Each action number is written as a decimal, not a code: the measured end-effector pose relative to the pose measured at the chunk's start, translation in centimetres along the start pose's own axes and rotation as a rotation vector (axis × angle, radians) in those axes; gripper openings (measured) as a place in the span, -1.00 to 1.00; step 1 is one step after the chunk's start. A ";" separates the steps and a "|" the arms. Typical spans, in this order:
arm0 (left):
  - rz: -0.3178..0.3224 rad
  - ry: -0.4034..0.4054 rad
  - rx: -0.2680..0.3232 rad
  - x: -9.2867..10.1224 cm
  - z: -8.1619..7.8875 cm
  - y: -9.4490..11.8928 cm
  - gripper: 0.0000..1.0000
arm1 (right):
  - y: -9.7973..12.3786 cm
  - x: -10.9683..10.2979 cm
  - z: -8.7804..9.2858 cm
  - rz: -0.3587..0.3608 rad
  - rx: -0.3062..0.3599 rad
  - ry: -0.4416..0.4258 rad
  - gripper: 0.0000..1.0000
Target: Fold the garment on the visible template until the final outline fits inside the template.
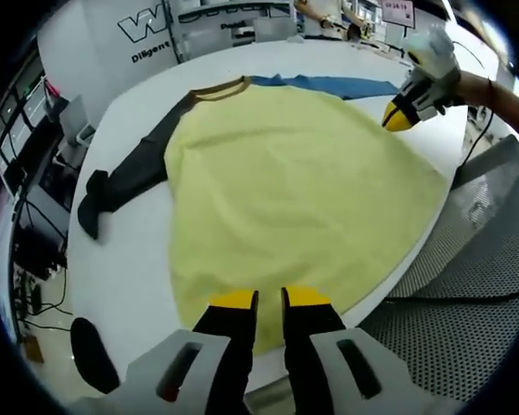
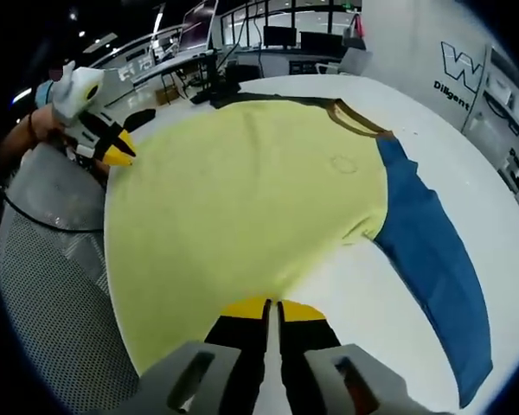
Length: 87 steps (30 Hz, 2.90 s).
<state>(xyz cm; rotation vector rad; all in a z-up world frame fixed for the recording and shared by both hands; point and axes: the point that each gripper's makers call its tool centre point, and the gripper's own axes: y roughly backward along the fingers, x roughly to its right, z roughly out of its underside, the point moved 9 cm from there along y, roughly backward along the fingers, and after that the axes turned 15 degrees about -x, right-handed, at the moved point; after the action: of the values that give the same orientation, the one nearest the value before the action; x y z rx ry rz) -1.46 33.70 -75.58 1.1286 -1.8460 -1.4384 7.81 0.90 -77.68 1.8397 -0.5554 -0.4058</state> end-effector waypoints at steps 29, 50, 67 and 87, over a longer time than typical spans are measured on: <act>0.068 -0.033 -0.083 0.8 0.4 -1.1 -1.00 | 0.5 0.5 0.8 0.129 -0.133 0.106 -1.00; 0.161 0.023 -0.137 2.8 -0.5 -1.2 -1.00 | 1.2 2.0 2.5 0.127 -0.155 0.039 -1.00; 0.128 -0.008 -0.010 2.7 -1.3 -0.4 -1.00 | 4.9 5.1 2.3 0.154 0.141 -0.234 -0.87; 0.047 0.097 0.313 3.4 -4.6 1.7 -1.00 | 7.8 10.8 6.3 0.325 0.229 -0.440 -0.67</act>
<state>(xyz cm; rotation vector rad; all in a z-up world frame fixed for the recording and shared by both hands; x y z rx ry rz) 0.08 28.63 -72.92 1.2677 -2.0610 -1.0729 12.06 -12.14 -72.41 1.8366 -1.2265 -0.5459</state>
